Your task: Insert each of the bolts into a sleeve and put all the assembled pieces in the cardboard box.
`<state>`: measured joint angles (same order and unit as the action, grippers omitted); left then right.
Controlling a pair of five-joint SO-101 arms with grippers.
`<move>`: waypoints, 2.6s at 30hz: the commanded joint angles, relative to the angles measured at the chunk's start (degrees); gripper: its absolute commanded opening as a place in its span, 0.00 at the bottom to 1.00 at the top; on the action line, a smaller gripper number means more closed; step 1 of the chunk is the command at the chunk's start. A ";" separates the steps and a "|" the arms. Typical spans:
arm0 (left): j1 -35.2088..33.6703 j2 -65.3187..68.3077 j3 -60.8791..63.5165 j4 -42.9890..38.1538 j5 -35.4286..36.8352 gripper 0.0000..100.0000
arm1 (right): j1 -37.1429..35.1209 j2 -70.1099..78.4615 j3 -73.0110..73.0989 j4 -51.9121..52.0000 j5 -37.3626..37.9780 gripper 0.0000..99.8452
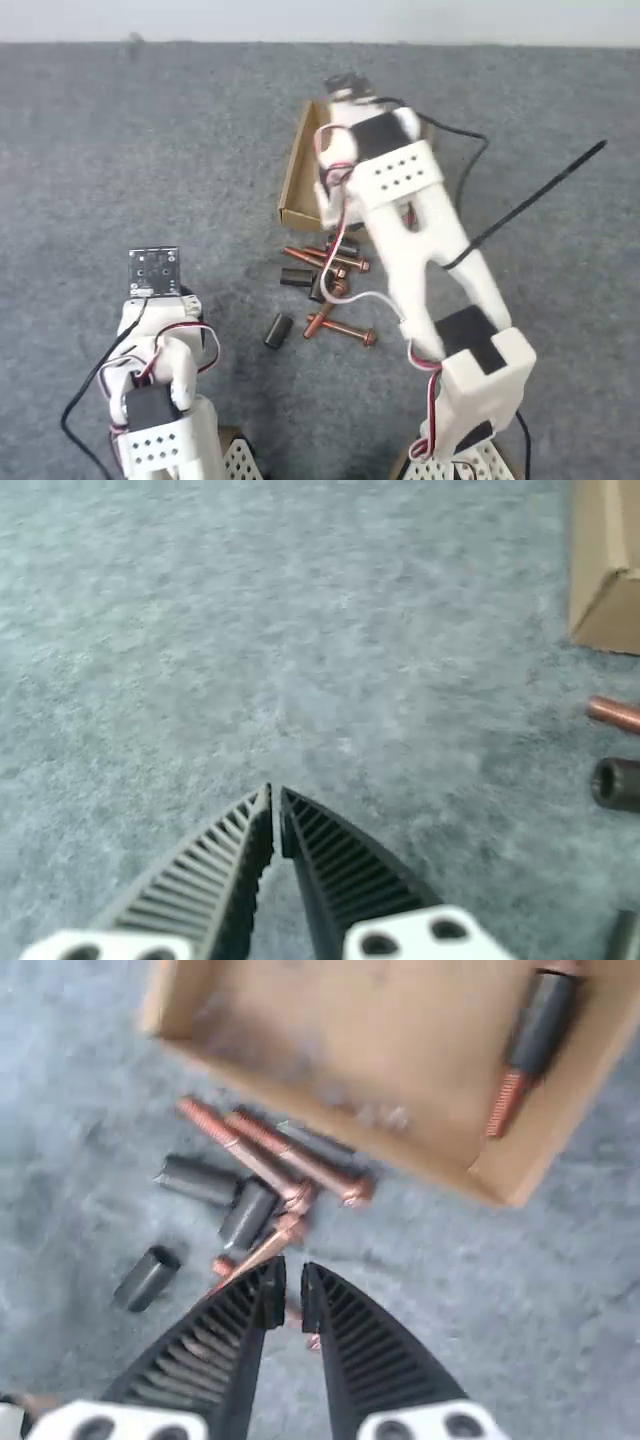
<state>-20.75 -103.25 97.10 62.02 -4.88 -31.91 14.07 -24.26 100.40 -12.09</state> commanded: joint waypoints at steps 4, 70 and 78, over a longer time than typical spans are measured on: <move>-7.12 -0.70 -0.48 -0.09 -5.01 0.01 | -5.58 -5.85 8.62 2.24 -6.15 0.01; -6.86 -0.62 -0.48 -0.70 -10.11 0.01 | -26.77 -2.24 40.26 -39.87 -27.87 0.15; -6.86 -0.62 -0.48 -0.70 -10.11 0.01 | -26.51 0.92 35.60 -35.91 -27.87 0.15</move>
<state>-27.87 -103.25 97.10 62.02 -14.20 -59.96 15.65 14.51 63.74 -39.52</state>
